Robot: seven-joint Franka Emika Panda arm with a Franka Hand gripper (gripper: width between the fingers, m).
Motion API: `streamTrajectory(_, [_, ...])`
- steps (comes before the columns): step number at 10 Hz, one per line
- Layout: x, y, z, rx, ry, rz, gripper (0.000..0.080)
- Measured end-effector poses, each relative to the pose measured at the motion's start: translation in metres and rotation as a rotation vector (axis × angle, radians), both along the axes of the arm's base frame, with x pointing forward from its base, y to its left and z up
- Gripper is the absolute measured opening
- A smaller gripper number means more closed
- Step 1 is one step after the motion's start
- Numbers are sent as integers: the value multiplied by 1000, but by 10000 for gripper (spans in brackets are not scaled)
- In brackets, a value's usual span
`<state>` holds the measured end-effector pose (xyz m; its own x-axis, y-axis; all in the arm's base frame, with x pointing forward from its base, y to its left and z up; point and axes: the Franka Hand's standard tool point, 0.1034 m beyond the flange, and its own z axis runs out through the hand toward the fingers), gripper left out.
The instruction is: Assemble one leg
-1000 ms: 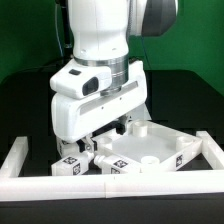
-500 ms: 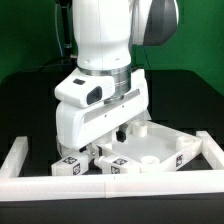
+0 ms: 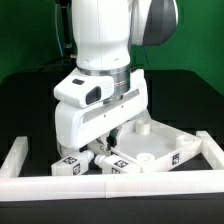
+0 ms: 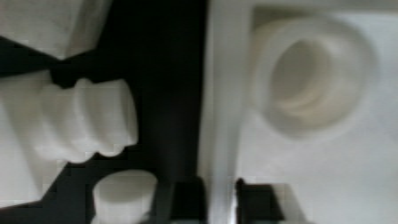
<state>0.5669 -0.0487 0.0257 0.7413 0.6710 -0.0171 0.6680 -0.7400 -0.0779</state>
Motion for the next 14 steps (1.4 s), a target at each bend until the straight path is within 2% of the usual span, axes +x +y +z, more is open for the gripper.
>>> streamTrajectory(3, [0,-1,0,1,1,-13,51])
streamTrajectory(6, [0,-2,0,1,6,-230,51])
streamTrajectory(8, [-1,4,1,16,48,-445,51])
streamTrajectory(10, [-1,5,6,20,54,-449,51])
streamTrajectory(14, [-2,5,3,18,56,-466,51])
